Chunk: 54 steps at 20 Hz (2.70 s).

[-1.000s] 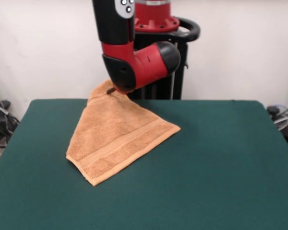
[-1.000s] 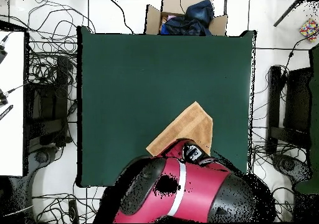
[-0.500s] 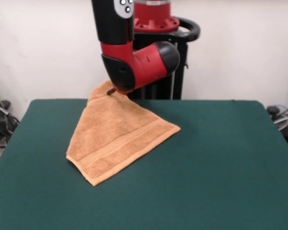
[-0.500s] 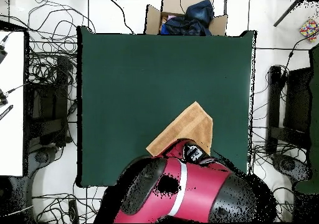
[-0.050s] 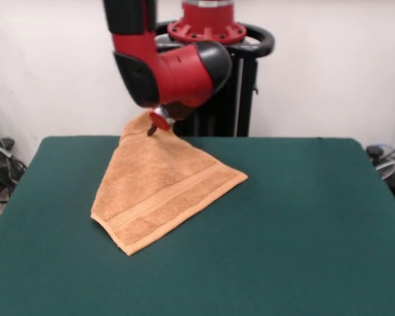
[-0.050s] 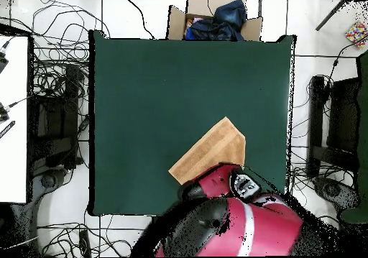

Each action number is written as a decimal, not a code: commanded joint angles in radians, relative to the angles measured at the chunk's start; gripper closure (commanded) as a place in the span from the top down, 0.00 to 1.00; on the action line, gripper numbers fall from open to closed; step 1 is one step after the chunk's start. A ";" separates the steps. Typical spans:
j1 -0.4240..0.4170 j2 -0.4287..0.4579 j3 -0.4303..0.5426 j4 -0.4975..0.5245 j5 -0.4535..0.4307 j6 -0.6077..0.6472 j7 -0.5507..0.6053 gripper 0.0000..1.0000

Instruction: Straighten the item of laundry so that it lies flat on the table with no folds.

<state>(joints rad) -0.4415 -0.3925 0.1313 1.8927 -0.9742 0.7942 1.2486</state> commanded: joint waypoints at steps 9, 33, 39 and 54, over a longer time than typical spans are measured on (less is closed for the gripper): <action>-0.142 -0.066 0.163 0.075 0.083 -0.452 0.103 1.00; 0.125 -0.089 -0.120 0.029 0.129 -0.788 0.253 1.00; 0.134 -0.080 -0.217 0.038 0.106 -0.756 0.204 1.00; 0.133 -0.060 -0.218 0.013 0.103 -0.854 0.175 1.00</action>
<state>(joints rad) -0.3102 -0.5128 -0.1099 2.0366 -0.9029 0.0043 1.2488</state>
